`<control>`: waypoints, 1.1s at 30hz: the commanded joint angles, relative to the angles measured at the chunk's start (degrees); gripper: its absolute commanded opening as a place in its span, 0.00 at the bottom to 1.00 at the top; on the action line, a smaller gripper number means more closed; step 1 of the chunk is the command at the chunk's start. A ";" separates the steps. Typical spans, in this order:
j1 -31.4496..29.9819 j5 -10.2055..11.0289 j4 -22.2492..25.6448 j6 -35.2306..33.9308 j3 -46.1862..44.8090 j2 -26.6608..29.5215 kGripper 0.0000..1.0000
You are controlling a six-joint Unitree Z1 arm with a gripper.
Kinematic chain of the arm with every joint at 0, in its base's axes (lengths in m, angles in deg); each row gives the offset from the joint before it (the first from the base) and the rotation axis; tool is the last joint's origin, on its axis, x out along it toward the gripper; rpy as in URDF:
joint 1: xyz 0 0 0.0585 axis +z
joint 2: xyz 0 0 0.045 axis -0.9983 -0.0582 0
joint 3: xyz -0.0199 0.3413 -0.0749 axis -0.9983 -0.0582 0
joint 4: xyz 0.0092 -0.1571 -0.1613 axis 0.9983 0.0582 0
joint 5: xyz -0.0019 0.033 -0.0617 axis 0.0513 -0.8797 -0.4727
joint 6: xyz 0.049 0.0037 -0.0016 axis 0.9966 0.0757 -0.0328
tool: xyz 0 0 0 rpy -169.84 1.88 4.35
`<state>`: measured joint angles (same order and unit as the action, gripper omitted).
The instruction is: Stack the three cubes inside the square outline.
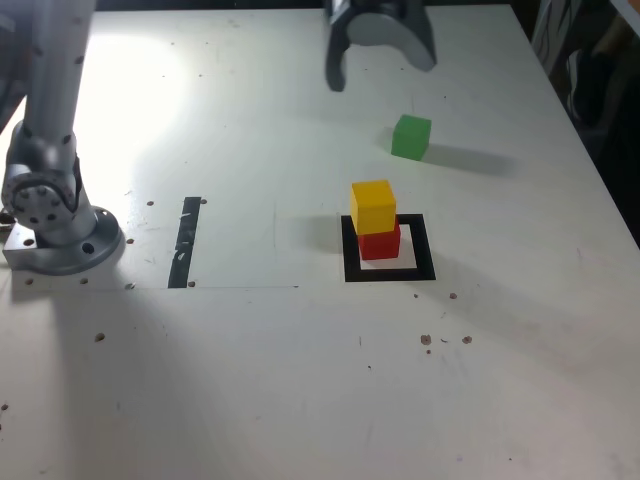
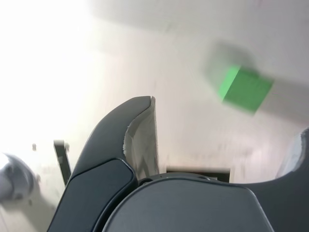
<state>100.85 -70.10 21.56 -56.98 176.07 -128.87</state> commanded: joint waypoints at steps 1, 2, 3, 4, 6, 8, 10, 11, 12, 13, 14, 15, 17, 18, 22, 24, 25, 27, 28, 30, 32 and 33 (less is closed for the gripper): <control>0.74 0.29 -0.15 13.47 1.83 -3.13 0.99; 1.06 0.31 -0.22 15.33 2.77 -4.59 0.99; 1.24 0.28 -0.37 16.78 3.48 -5.83 0.99; 1.34 0.21 -0.60 17.79 3.93 -6.81 0.99; 1.46 -0.09 -1.27 19.16 4.36 -8.26 0.98; 1.54 -0.57 -1.84 20.00 4.46 -9.10 0.97; 1.69 -1.29 -2.45 20.84 4.46 -10.04 0.95; 1.79 -1.80 -2.84 21.31 4.48 -10.59 0.95; 1.91 -2.39 -3.32 21.79 4.49 -11.16 0.94; 2.02 -2.96 -3.87 22.21 4.49 -11.71 0.93; 2.12 -3.47 -4.48 22.57 4.49 -12.20 0.92; 2.22 -3.96 -5.11 22.90 4.47 -12.62 0.91; 2.46 -4.69 -6.11 23.31 4.41 -13.27 0.89; 2.57 -4.87 -6.45 23.40 4.37 -13.52 0.88; 2.91 -5.61 -7.20 23.65 4.35 -14.47 0.83; 2.95 -6.09 -7.40 23.75 4.45 -14.93 0.78; 2.95 -6.24 -7.42 23.76 4.49 -15.06 0.75; 2.95 -6.53 -7.45 23.75 4.53 -15.19 0.66; 2.95 -6.65 -7.49 23.74 4.54 -15.19 0.61; 2.95 -6.88 -7.70 23.72 4.54 -15.11 0.50; 2.95 -7.11 -7.99 23.72 4.57 -15.05 0.40; 2.95 -7.19 -8.14 23.73 4.58 -15.01 0.37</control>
<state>103.77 -77.19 13.55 -33.30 180.52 -143.94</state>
